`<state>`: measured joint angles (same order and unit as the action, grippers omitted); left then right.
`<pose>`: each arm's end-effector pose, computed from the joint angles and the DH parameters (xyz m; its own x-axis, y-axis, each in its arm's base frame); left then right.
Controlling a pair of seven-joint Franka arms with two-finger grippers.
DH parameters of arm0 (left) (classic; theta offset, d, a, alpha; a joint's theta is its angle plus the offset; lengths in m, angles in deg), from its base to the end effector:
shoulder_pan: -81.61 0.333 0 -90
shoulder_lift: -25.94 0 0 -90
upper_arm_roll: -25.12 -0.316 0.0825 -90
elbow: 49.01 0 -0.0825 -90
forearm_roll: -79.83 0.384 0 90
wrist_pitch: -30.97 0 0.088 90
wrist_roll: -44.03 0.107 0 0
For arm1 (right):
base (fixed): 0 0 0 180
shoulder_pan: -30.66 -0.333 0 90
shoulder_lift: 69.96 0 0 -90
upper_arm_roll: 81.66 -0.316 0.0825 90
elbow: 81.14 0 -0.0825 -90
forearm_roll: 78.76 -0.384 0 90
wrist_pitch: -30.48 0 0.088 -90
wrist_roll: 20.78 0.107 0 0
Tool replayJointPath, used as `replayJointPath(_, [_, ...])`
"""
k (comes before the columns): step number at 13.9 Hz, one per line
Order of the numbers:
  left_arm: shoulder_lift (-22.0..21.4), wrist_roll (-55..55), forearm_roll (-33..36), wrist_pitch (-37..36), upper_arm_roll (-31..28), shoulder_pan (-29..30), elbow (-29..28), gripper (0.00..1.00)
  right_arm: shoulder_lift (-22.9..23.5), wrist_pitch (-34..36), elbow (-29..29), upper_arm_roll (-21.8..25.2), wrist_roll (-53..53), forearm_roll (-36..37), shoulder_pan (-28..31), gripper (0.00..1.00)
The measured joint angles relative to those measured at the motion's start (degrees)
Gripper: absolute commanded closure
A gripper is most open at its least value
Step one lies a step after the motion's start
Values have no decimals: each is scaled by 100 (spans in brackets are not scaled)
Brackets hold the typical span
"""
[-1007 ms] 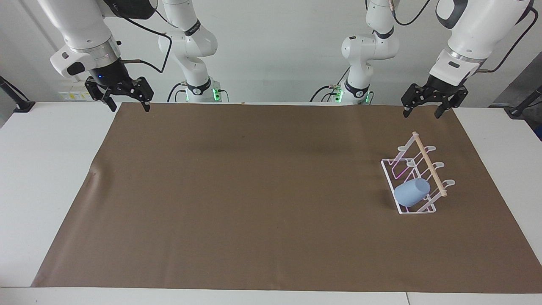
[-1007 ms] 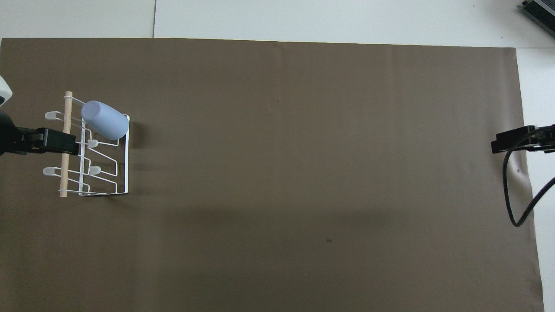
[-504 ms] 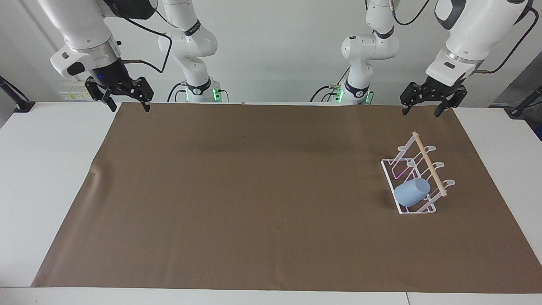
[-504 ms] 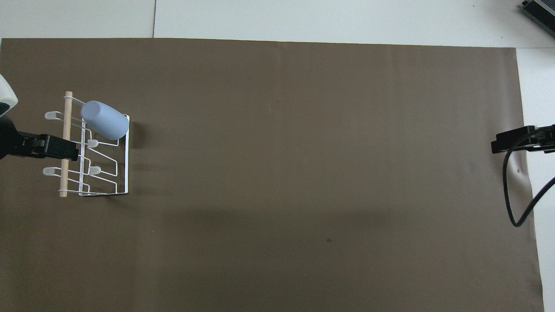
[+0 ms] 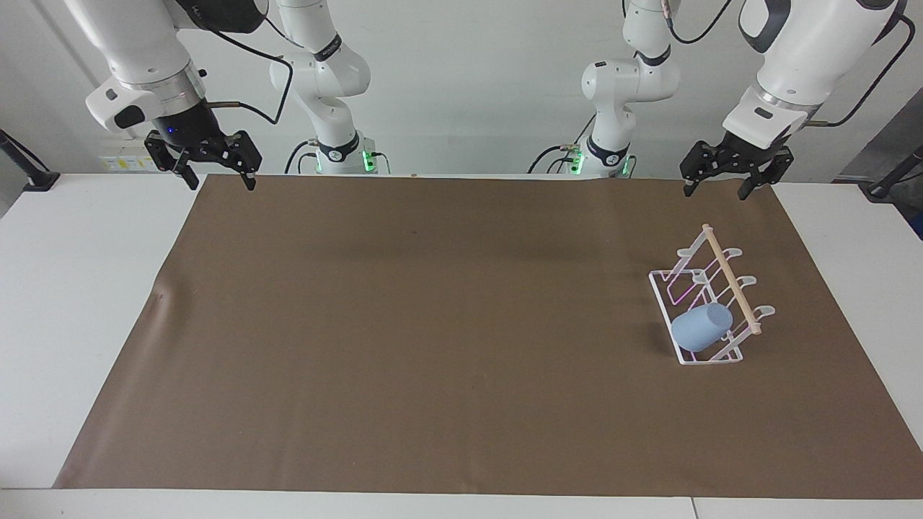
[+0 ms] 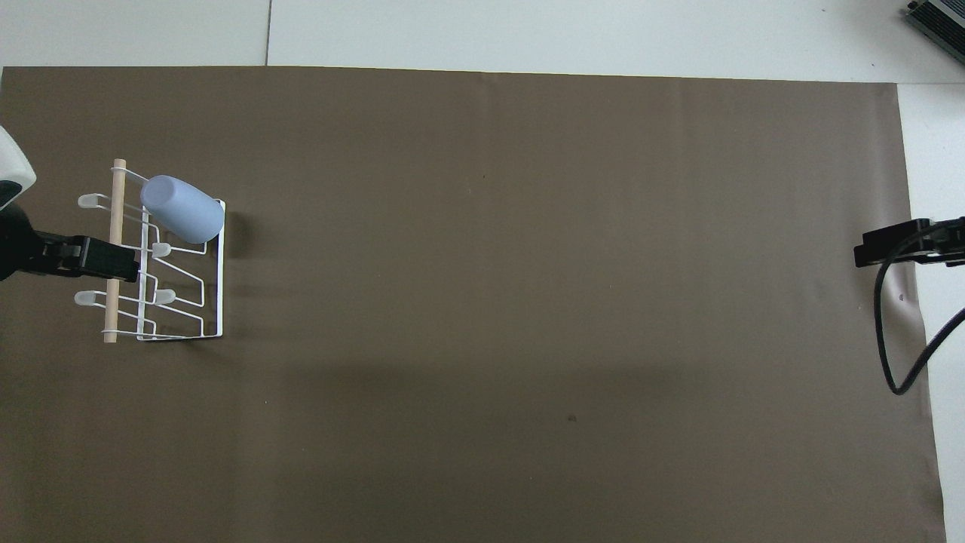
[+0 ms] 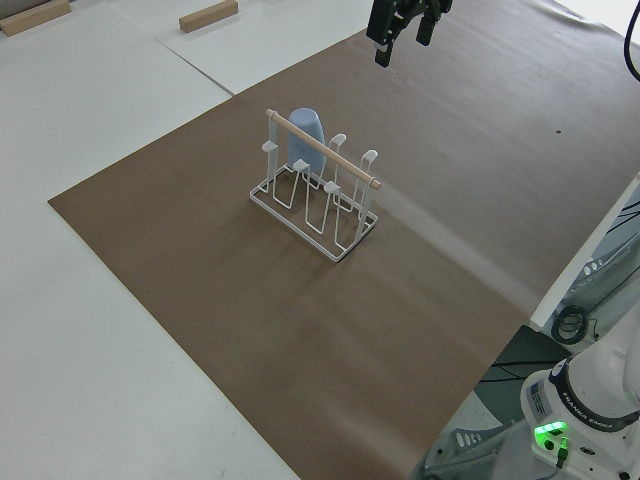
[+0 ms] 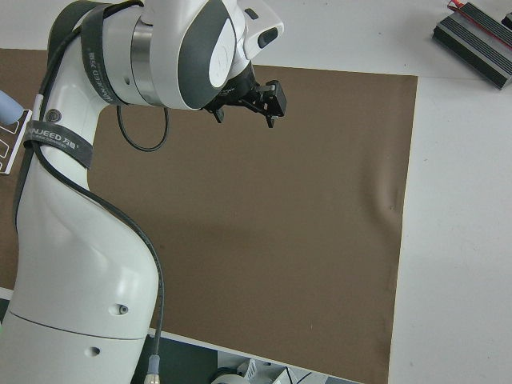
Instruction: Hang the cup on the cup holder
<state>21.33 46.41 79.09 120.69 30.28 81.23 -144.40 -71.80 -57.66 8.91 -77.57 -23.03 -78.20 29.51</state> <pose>0.5252 -0.0543 0.6231 0.9903 -0.1374 -0.0186 -0.1373 -0.9905 0.0065 0.5406 -0.0295 0.6388 0.9999 -0.0123 -0.0016 -0.0123 -0.9999 0.0074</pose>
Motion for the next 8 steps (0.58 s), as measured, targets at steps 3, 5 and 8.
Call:
replayJointPath(3, [-1, 0, 0, -25, 3, 0, 7, 0, 0, 0, 0, 0, 0, 0, 0, 0])
replayJointPath(5, [-12, 0, 0, -39, -8, 2, 61, 0, 0, 0, 0, 0, 0, 0, 0, 0])
replayJointPath(8, [-53, 0, 0, -79, -33, 5, 79, 0, 0, 0, 0, 0, 0, 0, 0, 0])
